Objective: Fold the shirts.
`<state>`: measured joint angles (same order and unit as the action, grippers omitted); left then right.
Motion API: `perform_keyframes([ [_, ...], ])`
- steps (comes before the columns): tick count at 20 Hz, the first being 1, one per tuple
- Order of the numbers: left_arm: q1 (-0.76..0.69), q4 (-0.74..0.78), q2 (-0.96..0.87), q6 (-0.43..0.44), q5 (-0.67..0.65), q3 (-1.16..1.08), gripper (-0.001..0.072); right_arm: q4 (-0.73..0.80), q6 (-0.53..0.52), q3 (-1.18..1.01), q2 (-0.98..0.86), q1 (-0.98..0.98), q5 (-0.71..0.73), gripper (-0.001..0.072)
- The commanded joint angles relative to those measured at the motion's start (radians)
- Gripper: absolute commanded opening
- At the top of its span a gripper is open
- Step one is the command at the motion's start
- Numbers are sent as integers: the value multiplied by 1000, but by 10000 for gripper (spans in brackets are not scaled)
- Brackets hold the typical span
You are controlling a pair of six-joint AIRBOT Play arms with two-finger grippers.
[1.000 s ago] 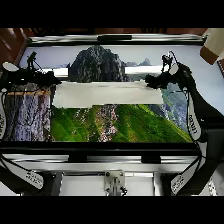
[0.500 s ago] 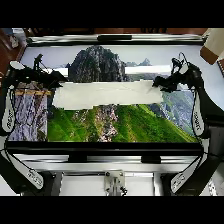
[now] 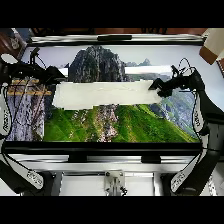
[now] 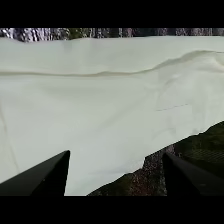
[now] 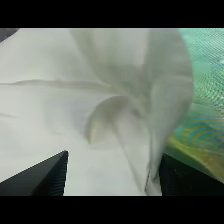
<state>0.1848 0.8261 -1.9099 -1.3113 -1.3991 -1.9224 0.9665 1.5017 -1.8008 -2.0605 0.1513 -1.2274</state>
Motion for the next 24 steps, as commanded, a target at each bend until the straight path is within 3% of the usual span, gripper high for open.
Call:
perform_keyframes([
  [1, -12, -1, 25, 0, -7, -2, 690, -48, -20, 3, -39, -55, -23, 673],
  [3, -25, -1, 34, 0, -7, -2, 689, -42, -3, 3, -40, -91, -21, 672],
  [4, -34, -2, 36, 0, -8, -2, 681, -43, 6, 3, -40, -105, -20, 619],
  [5, -45, -2, 36, 0, -9, -2, 679, -50, 6, 3, -37, -114, -21, 423],
  [6, -59, -7, 36, -1, -9, -1, 660, -54, 11, 3, -28, -118, -23, 168],
  [7, -77, -8, 35, -5, -9, -1, 527, -54, 19, 3, -12, -122, -28, 54],
  [8, -101, -9, 35, -18, -9, -1, 249, -53, 18, 3, 10, -121, -31, 51],
  [9, -129, -11, 35, -22, -8, 0, 69, -49, 16, 3, 42, -121, -32, 51],
  [10, -165, -13, 35, -22, -4, 5, 32, -40, 17, 3, 80, -121, -31, 51],
  [20, -521, -50, 64, -98, 188, 206, 30, 26, 121, 3, 486, -122, -265, 51],
  [24, -634, -98, 50, -148, 365, 294, 30, 29, 158, 3, 575, -122, -327, 51],
])
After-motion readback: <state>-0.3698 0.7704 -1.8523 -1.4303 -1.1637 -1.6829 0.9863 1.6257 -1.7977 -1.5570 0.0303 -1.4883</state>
